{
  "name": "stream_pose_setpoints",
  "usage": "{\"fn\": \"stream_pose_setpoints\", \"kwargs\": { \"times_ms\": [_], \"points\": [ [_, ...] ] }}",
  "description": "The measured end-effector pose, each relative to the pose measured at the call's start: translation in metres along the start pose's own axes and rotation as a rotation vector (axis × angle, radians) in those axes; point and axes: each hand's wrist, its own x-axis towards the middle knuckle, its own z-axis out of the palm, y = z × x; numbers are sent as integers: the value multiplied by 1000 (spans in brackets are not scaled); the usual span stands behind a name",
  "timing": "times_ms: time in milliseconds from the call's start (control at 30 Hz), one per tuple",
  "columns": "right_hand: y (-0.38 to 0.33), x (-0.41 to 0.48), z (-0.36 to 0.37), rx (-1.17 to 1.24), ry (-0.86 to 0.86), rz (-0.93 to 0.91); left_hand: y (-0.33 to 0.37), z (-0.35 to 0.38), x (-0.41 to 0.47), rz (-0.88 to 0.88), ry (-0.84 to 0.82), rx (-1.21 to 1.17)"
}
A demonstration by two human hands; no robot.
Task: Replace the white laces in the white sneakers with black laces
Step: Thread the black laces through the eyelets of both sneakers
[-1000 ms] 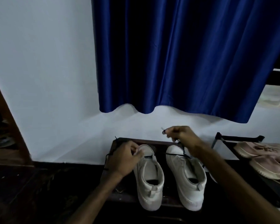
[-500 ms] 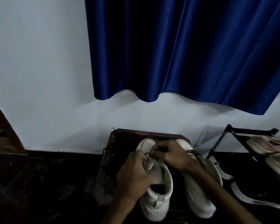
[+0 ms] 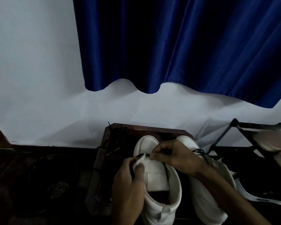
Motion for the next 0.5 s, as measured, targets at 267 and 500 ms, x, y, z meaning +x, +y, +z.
{"fn": "stream_pose_setpoints", "kwargs": {
  "times_ms": [267, 500],
  "points": [
    [1, 4, 4, -93, -15, 7, -1, 0, 7, -142, -2, -307],
    [-1, 6, 7, -177, 2, -2, 1, 0, 7, -115, -25, -330]
  ]
}}
